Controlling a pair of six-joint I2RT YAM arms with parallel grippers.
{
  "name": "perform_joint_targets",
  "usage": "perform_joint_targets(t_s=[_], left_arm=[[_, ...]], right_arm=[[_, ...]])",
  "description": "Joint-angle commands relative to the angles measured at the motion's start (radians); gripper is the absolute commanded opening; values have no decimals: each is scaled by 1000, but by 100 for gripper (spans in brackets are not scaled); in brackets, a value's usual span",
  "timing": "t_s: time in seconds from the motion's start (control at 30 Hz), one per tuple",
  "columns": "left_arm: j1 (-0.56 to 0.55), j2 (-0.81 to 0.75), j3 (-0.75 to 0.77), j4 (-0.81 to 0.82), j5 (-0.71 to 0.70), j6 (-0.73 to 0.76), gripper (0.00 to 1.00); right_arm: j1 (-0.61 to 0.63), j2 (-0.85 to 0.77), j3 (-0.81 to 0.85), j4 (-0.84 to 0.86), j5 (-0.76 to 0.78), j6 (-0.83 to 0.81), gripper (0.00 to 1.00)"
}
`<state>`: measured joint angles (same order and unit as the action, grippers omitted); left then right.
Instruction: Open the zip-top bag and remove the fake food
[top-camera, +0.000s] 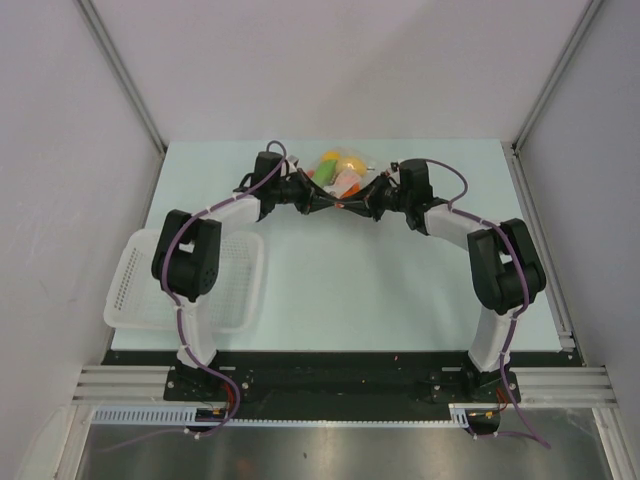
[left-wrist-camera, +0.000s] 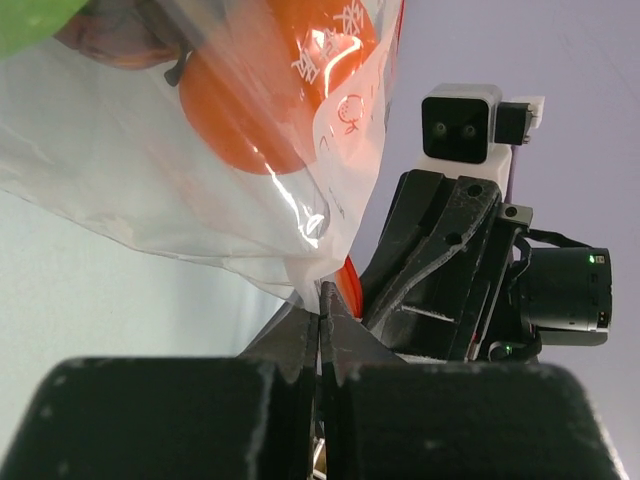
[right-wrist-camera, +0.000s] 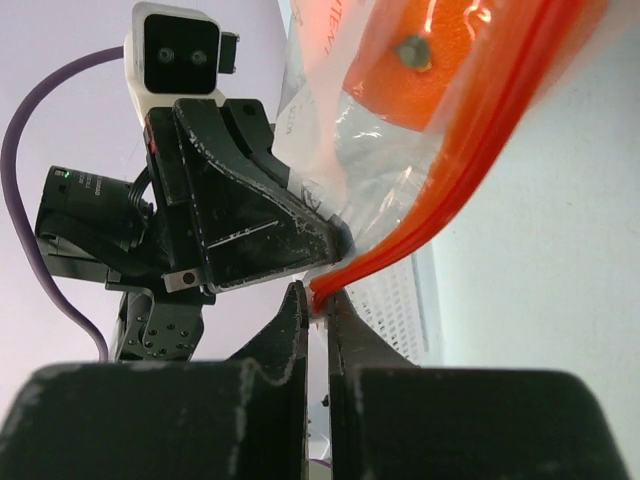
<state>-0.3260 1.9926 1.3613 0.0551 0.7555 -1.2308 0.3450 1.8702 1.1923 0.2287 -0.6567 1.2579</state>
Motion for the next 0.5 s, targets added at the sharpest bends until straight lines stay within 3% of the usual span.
perform_joint_targets(t_s=[0.0, 0.3, 0.37, 0.4, 0.47], left_arm=[[21, -66, -13, 3, 18, 36, 0], [42, -71, -14, -40, 41, 79, 0], [41, -61, -10, -43, 57, 71, 17], [39, -63, -11, -34, 59, 67, 33], [39, -70, -7, -41, 56, 65, 50]], right_arm=[[-63, -26, 10, -11, 57, -14, 0], [-35, -75, 10, -42, 60, -12, 0], [-26, -71, 10, -25, 54, -8, 0], [-15, -68, 10, -19, 46, 11, 0], [-3, -63, 10, -3, 48, 26, 0]])
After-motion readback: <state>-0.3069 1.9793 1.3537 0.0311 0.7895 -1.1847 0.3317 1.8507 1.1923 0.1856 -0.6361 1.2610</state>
